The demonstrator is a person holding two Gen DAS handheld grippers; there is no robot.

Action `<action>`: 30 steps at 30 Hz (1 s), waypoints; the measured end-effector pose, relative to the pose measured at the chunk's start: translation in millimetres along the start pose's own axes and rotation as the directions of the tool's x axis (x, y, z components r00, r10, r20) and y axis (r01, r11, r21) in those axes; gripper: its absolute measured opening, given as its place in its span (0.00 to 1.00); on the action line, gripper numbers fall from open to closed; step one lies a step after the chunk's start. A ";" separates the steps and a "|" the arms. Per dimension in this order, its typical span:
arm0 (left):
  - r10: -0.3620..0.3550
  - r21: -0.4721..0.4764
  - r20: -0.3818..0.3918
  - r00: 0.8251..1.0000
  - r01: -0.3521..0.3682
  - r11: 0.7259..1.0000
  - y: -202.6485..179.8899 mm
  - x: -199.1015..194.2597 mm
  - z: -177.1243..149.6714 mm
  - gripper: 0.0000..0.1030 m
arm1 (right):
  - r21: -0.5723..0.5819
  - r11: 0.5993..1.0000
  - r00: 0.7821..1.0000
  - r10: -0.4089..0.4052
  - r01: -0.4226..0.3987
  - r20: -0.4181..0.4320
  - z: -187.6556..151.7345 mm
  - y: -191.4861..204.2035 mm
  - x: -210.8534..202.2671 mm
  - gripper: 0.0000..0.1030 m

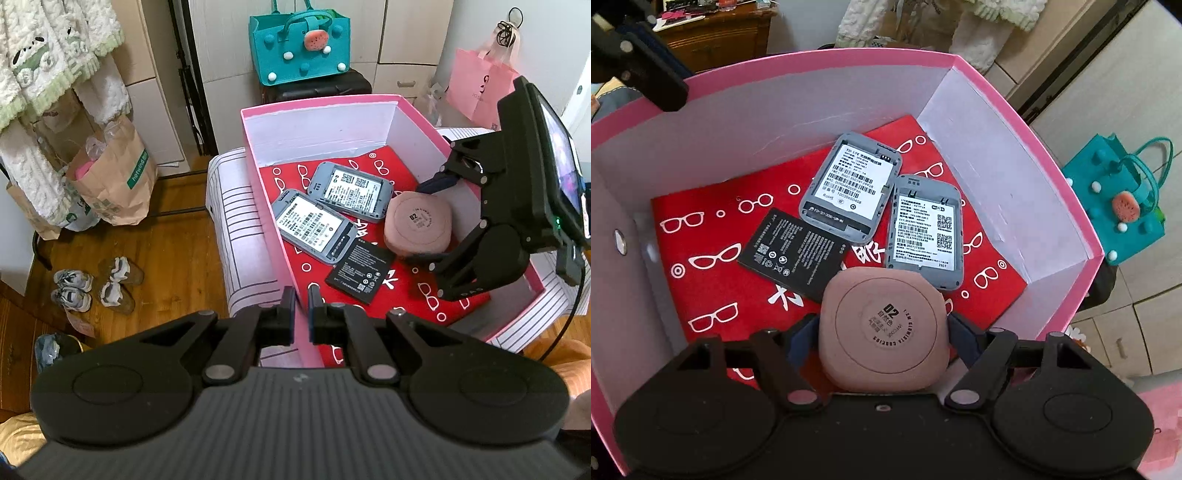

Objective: Organize rigid objects
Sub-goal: 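Carry the pink round case into the box and open the right gripper, then withdraw the right gripper from the box toward the small AA battery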

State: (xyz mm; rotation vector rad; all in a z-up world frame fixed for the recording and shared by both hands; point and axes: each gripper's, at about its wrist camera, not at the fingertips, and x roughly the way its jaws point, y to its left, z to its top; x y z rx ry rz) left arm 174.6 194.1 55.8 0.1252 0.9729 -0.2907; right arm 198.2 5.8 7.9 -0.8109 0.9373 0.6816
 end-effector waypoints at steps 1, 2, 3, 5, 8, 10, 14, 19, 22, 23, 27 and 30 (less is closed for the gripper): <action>0.000 -0.001 -0.001 1.000 0.000 1.000 -0.3 0.2 -0.1 0.06 | 0.013 1.000 1.000 0.001 -0.001 0.009 0.4 -1.5 -0.7 0.77; 0.000 -0.002 0.000 1.000 0.000 1.000 -0.3 0.8 -0.1 0.06 | 0.033 0.999 1.000 0.003 -0.004 0.022 -0.1 -4.1 -3.2 0.78; 0.000 -0.002 0.001 1.000 0.000 1.000 -0.6 1.2 -0.1 0.06 | 0.063 0.998 0.999 0.006 -0.009 0.043 -1.4 -7.9 -7.7 0.78; 0.003 0.003 0.002 1.000 -0.003 1.000 -1.1 1.3 -0.2 0.06 | 0.127 0.992 0.995 0.011 -0.024 0.101 -5.8 -15.6 -21.1 0.78; 0.008 0.028 0.004 1.000 -0.009 1.000 -3.3 2.1 0.6 0.07 | 0.245 0.968 0.979 0.000 -0.052 0.206 -18.8 -28.9 -53.8 0.78; 0.004 0.040 0.000 1.000 -0.004 0.999 -2.9 2.9 1.6 0.07 | 0.347 0.932 0.951 -0.008 -0.105 0.310 -32.7 -38.1 -80.6 0.80; -0.001 0.039 -0.002 1.000 0.001 0.999 -1.8 3.6 2.7 0.07 | 0.497 0.840 0.899 -0.025 -0.218 0.437 -69.6 -53.0 -115.7 0.80; 0.001 0.039 0.005 1.000 -0.001 0.999 -1.7 5.3 1.7 0.07 | 0.628 0.743 0.852 -0.158 -0.230 0.499 -118.4 -58.6 -130.2 0.80; 0.010 0.058 0.012 1.000 -0.011 0.998 -4.2 7.6 1.8 0.07 | 0.680 0.694 0.845 -0.199 -0.236 0.496 -143.5 -61.2 -127.9 0.80; 0.013 0.062 0.018 1.000 -0.014 0.998 -4.7 8.3 1.5 0.08 | 0.692 0.684 0.841 -0.215 -0.233 0.496 -152.4 -60.1 -126.6 0.80; 0.018 0.053 0.047 0.999 -0.021 0.998 -4.1 12.3 -1.6 0.08 | 0.761 0.622 0.846 -0.294 -0.185 0.445 -189.4 -43.7 -106.5 0.80; 0.009 0.027 0.057 0.998 -0.010 1.000 -1.1 14.5 -2.4 0.08 | 0.813 0.563 0.875 -0.311 -0.145 0.372 -216.9 -34.0 -84.2 0.66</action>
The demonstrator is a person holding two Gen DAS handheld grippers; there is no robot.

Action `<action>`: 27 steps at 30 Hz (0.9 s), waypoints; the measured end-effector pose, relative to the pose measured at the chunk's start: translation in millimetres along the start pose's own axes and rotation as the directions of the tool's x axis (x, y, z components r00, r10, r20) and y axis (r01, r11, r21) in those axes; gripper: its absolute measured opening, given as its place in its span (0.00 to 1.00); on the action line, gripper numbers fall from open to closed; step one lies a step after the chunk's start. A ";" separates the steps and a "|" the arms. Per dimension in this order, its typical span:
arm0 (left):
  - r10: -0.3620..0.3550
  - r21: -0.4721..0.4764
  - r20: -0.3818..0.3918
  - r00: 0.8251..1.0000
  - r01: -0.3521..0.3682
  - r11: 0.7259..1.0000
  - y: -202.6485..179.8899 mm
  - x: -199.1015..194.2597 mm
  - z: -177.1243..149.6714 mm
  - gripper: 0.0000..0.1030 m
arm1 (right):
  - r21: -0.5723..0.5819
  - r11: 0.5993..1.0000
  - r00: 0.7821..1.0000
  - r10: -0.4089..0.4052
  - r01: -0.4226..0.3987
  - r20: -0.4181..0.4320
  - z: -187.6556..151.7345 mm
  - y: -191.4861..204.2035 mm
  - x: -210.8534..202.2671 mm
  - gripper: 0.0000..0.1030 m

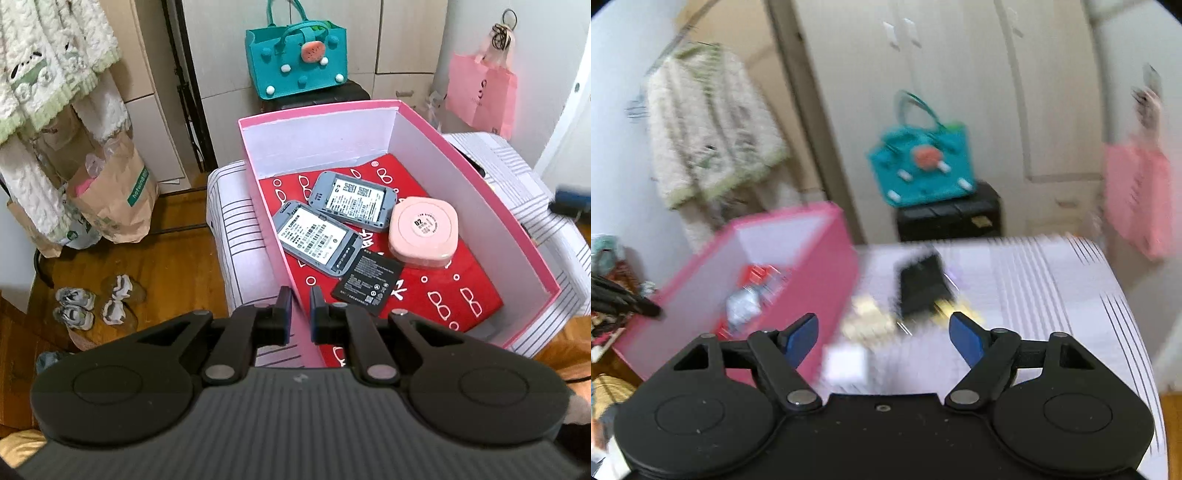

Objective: Organize rigid objects
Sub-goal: 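Withdraw the right gripper from the box toward the small AA battery, then grasp the small AA battery with the right gripper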

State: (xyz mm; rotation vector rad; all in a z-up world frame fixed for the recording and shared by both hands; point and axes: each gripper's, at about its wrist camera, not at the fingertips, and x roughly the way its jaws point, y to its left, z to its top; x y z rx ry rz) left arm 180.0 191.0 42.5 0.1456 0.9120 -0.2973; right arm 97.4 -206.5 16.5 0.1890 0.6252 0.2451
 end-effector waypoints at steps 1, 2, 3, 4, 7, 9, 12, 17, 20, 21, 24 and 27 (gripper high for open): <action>-0.001 -0.002 0.002 1.000 0.001 1.000 0.2 0.2 -0.4 0.08 | 0.012 0.999 0.999 -0.032 0.033 -0.024 -6.3 -6.5 4.4 0.57; 0.001 0.003 0.003 1.000 -0.001 1.000 -0.1 0.1 -0.7 0.08 | 0.028 0.997 0.996 -0.073 0.075 -0.059 -14.1 -14.2 7.0 0.39; 0.005 0.011 0.005 1.000 -0.005 1.000 -1.1 0.3 -1.1 0.08 | 0.064 0.993 0.992 -0.098 0.103 -0.082 -19.3 -22.8 10.2 0.36; 0.008 0.015 0.005 1.000 -0.008 1.000 -1.8 0.4 -1.5 0.08 | 0.107 0.988 0.991 -0.097 0.108 -0.096 -23.8 -31.5 12.6 0.36; 0.005 0.009 -0.002 1.000 -0.005 1.000 -0.9 0.5 -0.5 0.08 | 0.184 0.977 0.989 -0.090 0.111 -0.119 -36.0 -49.7 18.7 0.35; 0.002 -0.006 -0.001 1.000 -0.002 1.000 1.0 0.8 -0.3 0.08 | 0.184 0.975 0.988 -0.105 0.125 -0.117 -39.0 -52.4 24.3 0.35; 0.004 -0.024 0.000 1.000 -0.004 1.000 2.2 2.5 -1.4 0.08 | 0.169 0.979 0.989 -0.093 0.112 -0.115 -41.1 -54.1 30.8 0.35; 0.025 -0.026 0.001 1.000 -0.025 0.999 -1.7 3.7 -2.6 0.08 | 0.049 0.986 0.980 -0.151 0.158 -0.129 -41.5 -43.4 48.0 0.12; 0.033 -0.029 -0.001 0.999 -0.033 0.999 -2.7 3.5 -3.1 0.08 | 0.039 0.992 0.986 -0.115 0.120 -0.118 -40.1 -43.7 44.3 0.11; 0.030 -0.031 -0.005 1.000 -0.031 0.999 -2.4 3.6 -3.3 0.08 | 0.038 0.993 0.988 -0.103 0.108 -0.111 -38.8 -42.9 42.7 0.11; 0.027 -0.039 -0.014 1.000 -0.028 0.999 -1.2 4.6 -3.7 0.08 | -0.021 0.996 0.992 -0.093 0.091 -0.081 -29.2 -30.5 35.5 0.12; 0.032 -0.046 -0.021 0.999 -0.033 0.998 -2.3 6.0 -3.2 0.08 | -0.066 0.998 0.999 -0.009 0.006 -0.037 -11.1 -13.5 24.6 0.12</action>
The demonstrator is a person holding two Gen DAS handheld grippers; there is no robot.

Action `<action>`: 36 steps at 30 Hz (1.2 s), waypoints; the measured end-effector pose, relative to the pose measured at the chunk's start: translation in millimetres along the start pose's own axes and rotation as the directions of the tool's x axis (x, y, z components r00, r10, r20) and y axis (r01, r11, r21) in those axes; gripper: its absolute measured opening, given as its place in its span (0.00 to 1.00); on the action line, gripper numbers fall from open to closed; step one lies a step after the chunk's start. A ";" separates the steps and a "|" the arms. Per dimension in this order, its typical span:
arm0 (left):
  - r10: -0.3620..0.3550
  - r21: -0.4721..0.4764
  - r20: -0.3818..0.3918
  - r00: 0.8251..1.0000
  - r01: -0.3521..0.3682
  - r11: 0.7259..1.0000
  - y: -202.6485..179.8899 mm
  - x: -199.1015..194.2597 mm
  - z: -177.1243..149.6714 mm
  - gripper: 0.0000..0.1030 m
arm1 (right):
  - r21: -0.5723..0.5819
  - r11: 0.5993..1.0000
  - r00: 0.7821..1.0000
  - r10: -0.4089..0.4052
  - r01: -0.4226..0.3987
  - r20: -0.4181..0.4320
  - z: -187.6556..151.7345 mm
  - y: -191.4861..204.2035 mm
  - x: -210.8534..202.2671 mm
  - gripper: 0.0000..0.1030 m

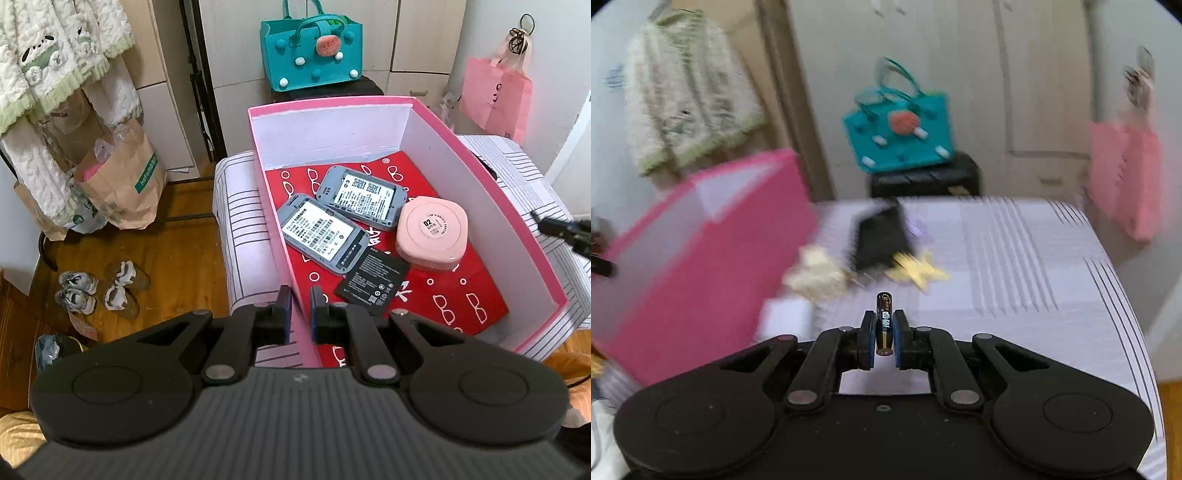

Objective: Organize rigid objects
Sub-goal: 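Grasp the small AA battery with the right gripper, then carry the AA battery into the box onto the routers and release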

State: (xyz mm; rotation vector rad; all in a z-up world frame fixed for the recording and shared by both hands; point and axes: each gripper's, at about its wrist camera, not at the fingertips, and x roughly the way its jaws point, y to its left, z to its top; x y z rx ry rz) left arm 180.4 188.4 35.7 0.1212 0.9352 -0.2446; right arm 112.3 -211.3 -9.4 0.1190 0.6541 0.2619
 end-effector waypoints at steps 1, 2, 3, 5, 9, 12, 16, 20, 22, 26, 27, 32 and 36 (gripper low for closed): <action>0.005 0.000 -0.001 1.000 -0.005 1.000 -0.7 0.5 0.5 0.08 | -0.021 0.999 0.999 0.029 -0.029 0.013 6.4 6.6 -3.6 0.12; 0.008 -0.001 -0.002 1.000 -0.008 1.000 -1.3 0.7 0.9 0.08 | -0.045 0.997 0.998 0.063 -0.062 0.024 13.6 14.3 -6.7 0.12; 0.009 0.000 -0.002 1.000 -0.009 1.000 -1.6 0.8 1.0 0.08 | -0.075 0.992 0.994 0.106 -0.103 0.032 22.1 23.8 -9.4 0.12; 0.009 -0.001 -0.003 1.000 -0.009 1.000 -1.9 0.9 1.1 0.08 | -0.125 0.977 0.983 0.178 -0.173 0.036 36.8 41.3 -13.7 0.12; 0.012 0.002 -0.013 1.000 -0.012 1.000 -3.9 2.2 0.9 0.08 | -0.201 0.930 0.949 0.314 -0.307 0.008 67.5 78.1 -12.2 0.12; 0.016 0.003 -0.011 1.000 -0.016 1.000 -3.8 2.4 0.0 0.08 | -0.270 0.896 0.935 0.348 -0.354 -0.069 83.9 110.1 6.4 0.12; 0.021 0.005 -0.012 1.000 -0.021 1.000 -3.4 1.8 -0.6 0.08 | -0.398 0.855 0.943 0.294 -0.333 -0.157 96.9 145.7 44.2 0.12; 0.023 0.026 -0.024 0.999 -0.023 0.999 -3.4 5.2 -0.9 0.08 | -0.466 0.825 0.942 0.222 -0.319 -0.252 106.9 165.7 88.0 0.12; 0.015 0.024 -0.029 0.999 -0.014 1.000 -2.4 5.7 0.6 0.09 | -0.474 0.819 0.937 0.207 -0.323 -0.280 111.4 169.1 104.3 0.12; 0.010 0.033 -0.029 1.000 -0.009 0.999 -1.1 5.9 1.3 0.09 | -0.457 0.825 0.928 0.201 -0.333 -0.314 111.2 174.8 127.9 0.12; 0.011 0.036 -0.027 1.000 -0.010 0.999 -1.4 5.8 1.0 0.09 | -0.441 0.829 0.923 0.210 -0.344 -0.323 111.3 174.9 131.5 0.12; 0.002 0.028 -0.027 1.000 -0.001 1.000 -0.7 5.6 1.8 0.09 | -0.370 0.859 0.921 0.254 -0.355 -0.294 117.8 163.0 125.9 0.16; -0.021 0.005 -0.021 1.000 0.021 1.000 4.6 5.2 0.8 0.10 | -0.303 0.890 0.938 0.297 -0.340 -0.182 126.7 137.7 86.8 0.18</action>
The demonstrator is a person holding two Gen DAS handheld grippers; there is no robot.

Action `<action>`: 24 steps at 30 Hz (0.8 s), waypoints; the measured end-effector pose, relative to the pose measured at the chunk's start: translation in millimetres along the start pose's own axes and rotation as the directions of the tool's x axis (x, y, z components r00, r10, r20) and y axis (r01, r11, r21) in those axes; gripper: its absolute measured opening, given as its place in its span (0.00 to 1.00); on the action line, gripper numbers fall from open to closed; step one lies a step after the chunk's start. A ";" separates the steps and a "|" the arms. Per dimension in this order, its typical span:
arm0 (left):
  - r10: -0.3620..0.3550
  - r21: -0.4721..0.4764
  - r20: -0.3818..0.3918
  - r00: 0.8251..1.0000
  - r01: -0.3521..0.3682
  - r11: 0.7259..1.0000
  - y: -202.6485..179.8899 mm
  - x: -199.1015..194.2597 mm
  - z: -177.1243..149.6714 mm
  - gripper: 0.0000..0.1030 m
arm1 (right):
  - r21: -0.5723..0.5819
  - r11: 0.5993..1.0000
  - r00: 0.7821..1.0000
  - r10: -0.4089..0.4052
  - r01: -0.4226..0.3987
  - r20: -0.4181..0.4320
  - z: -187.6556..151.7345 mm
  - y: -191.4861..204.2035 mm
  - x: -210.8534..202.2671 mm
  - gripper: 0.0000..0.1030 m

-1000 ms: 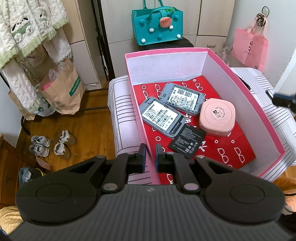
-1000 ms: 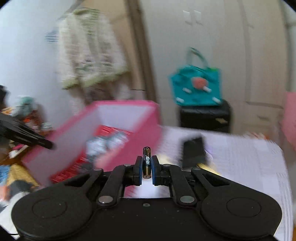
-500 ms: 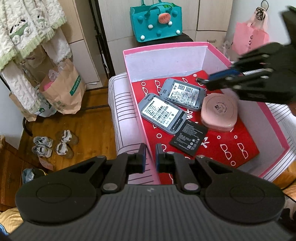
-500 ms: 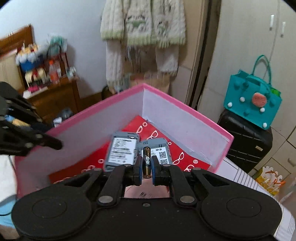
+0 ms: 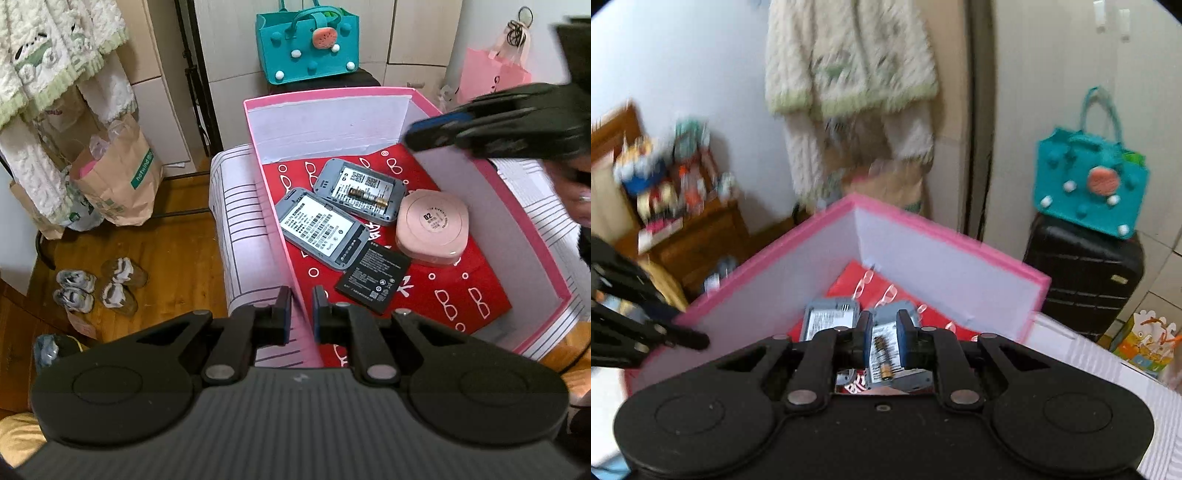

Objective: Organize rigid objects
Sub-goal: 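Carry the AA battery into the box onto the routers and release, then move the right gripper to the white charger plug and grasp it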

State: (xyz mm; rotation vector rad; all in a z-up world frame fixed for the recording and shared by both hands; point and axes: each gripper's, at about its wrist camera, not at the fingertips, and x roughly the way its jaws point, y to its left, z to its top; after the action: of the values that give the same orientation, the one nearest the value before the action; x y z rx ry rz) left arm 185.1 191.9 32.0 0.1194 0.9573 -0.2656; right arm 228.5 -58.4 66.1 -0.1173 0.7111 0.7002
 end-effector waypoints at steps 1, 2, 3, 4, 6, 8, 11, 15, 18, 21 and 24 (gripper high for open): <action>-0.002 -0.002 -0.001 1.000 0.002 1.000 0.3 0.2 0.1 0.10 | 0.021 1.000 1.000 0.000 0.000 0.024 -1.8 -3.4 -12.1 0.18; -0.003 -0.004 -0.001 1.000 0.003 1.000 0.7 0.0 0.4 0.10 | 0.042 0.999 0.999 -0.005 0.003 0.045 -4.1 -7.2 -23.8 0.19; -0.003 -0.005 0.000 1.000 0.003 1.000 0.3 0.2 0.9 0.10 | 0.062 0.998 0.998 -0.017 0.013 0.068 -7.4 -10.9 -36.6 0.20; 0.001 -0.007 0.003 1.000 -0.001 1.000 -0.3 0.1 1.3 0.10 | 0.076 0.997 0.997 -0.029 0.023 0.078 -11.1 -14.6 -46.2 0.21; 0.009 -0.014 0.013 1.000 -0.009 1.000 -1.5 0.1 2.0 0.10 | 0.121 0.991 0.993 -0.066 0.053 0.102 -25.7 -23.2 -66.4 0.25; 0.015 -0.026 0.018 1.000 -0.014 1.000 -1.4 1.3 2.7 0.10 | 0.163 0.983 0.989 -0.104 0.086 0.104 -43.6 -31.9 -78.5 0.28; 0.027 -0.040 0.024 0.999 -0.026 0.999 -1.3 3.4 3.5 0.10 | 0.241 0.961 0.985 -0.159 0.138 0.070 -77.0 -44.1 -83.4 0.29; 0.062 -0.044 0.032 0.998 -0.060 0.997 -5.3 5.8 3.5 0.09 | 0.330 0.937 0.992 -0.126 0.117 0.006 -118.3 -53.9 -75.3 0.30; 0.079 -0.052 0.031 0.996 -0.078 0.996 -8.2 5.8 3.8 0.09 | 0.333 0.939 0.996 -0.089 0.088 -0.013 -138.3 -50.8 -68.9 0.30; 0.090 -0.062 0.046 0.995 -0.087 0.994 -9.2 4.8 2.8 0.08 | 0.284 0.957 0.999 -0.044 0.051 -0.029 -148.4 -44.8 -60.6 0.33; 0.099 -0.076 0.064 0.993 -0.094 0.993 -9.7 5.6 1.5 0.08 | 0.206 0.977 0.996 -0.048 0.062 -0.074 -149.5 -35.4 -51.0 0.40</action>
State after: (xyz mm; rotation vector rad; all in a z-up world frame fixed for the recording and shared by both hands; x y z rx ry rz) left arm 186.7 181.3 28.4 0.0887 0.8901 -0.1448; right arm 139.3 -162.6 -20.0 0.0306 0.8403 0.5671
